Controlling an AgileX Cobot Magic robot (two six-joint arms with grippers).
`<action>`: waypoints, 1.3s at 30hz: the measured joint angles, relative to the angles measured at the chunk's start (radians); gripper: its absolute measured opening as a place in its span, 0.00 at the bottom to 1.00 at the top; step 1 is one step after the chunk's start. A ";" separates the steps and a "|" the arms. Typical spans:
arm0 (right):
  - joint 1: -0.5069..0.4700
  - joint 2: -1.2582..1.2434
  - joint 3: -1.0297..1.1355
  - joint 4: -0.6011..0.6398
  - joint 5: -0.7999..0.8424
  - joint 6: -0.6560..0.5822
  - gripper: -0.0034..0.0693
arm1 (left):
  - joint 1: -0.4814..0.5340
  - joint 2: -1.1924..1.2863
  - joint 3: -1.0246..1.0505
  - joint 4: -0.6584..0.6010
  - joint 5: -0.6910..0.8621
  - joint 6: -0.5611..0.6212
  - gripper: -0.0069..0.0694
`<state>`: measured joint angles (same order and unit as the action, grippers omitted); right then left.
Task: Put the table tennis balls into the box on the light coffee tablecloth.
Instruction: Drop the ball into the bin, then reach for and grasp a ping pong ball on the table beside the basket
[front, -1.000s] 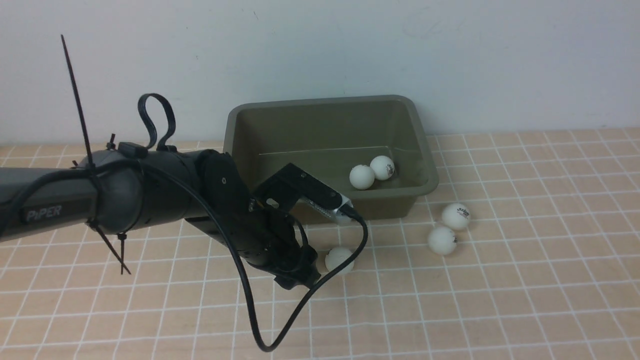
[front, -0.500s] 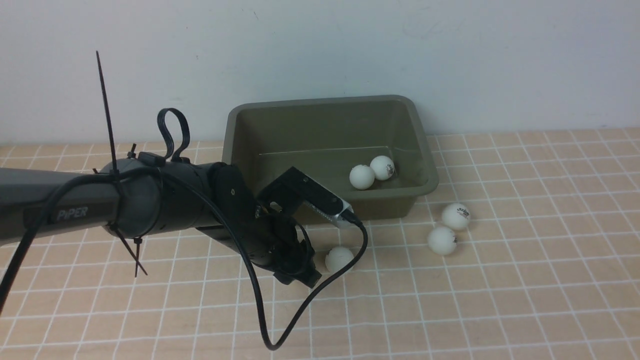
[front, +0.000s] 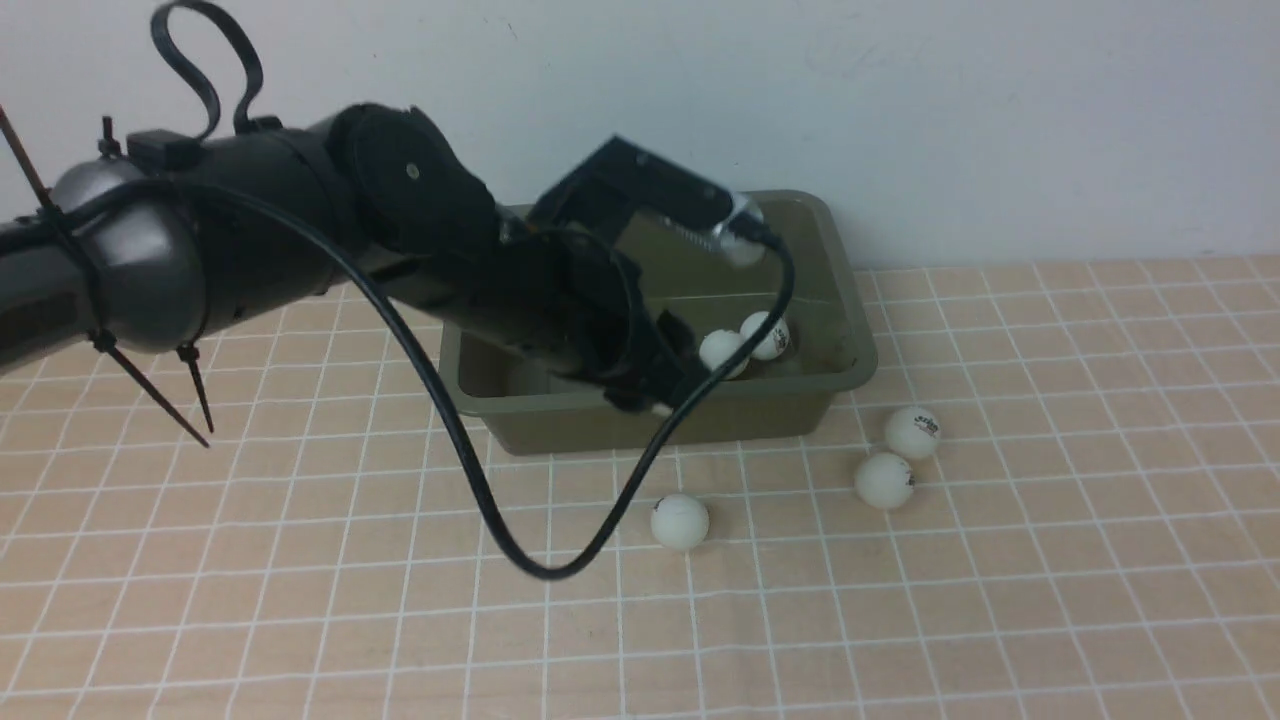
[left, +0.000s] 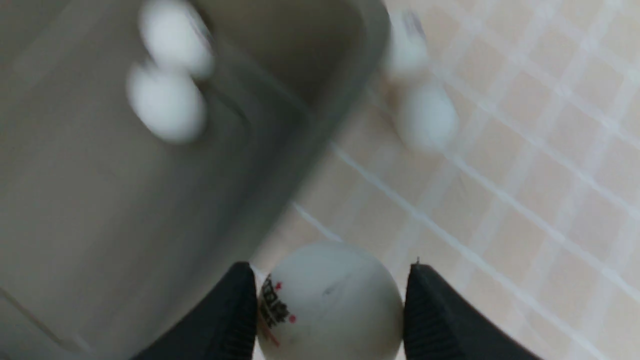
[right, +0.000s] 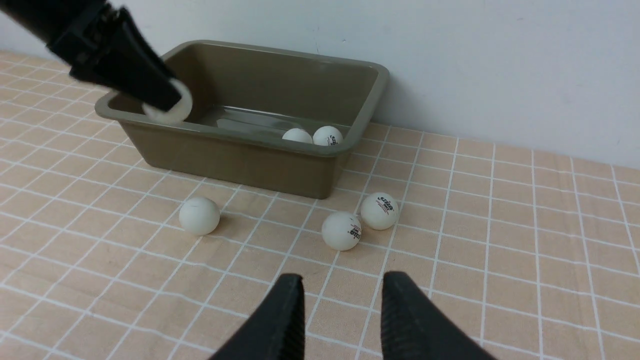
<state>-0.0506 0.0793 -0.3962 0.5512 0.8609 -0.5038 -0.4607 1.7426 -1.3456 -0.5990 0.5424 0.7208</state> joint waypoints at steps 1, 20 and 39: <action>0.000 0.000 0.000 0.000 0.000 0.000 0.34 | 0.006 0.010 -0.012 0.001 -0.050 0.019 0.49; 0.000 0.000 0.000 0.001 0.000 0.003 0.34 | 0.145 0.215 -0.364 0.030 0.221 -0.121 0.66; 0.000 0.000 0.000 0.002 -0.001 0.005 0.34 | -0.001 0.061 -0.106 0.080 0.679 -0.439 0.20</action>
<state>-0.0506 0.0793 -0.3962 0.5531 0.8600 -0.4984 -0.4617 1.8037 -1.4512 -0.5186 1.2213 0.2819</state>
